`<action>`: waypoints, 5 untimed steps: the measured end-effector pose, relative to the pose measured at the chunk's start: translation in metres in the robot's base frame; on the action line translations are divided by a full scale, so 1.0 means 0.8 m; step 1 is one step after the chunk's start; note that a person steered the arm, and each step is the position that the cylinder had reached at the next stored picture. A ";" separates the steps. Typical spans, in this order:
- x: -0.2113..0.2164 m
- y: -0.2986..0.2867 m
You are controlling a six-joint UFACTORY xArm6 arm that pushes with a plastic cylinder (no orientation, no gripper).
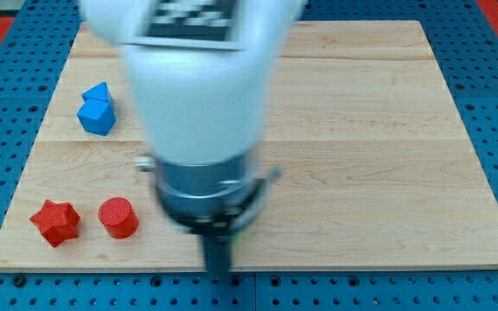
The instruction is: Move the red circle to the top center
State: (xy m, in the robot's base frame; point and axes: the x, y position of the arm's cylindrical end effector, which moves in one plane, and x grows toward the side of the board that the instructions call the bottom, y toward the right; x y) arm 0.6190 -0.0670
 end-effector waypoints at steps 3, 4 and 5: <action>-0.042 -0.223; -0.058 -0.118; -0.074 -0.088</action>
State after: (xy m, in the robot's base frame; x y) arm 0.5596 -0.1372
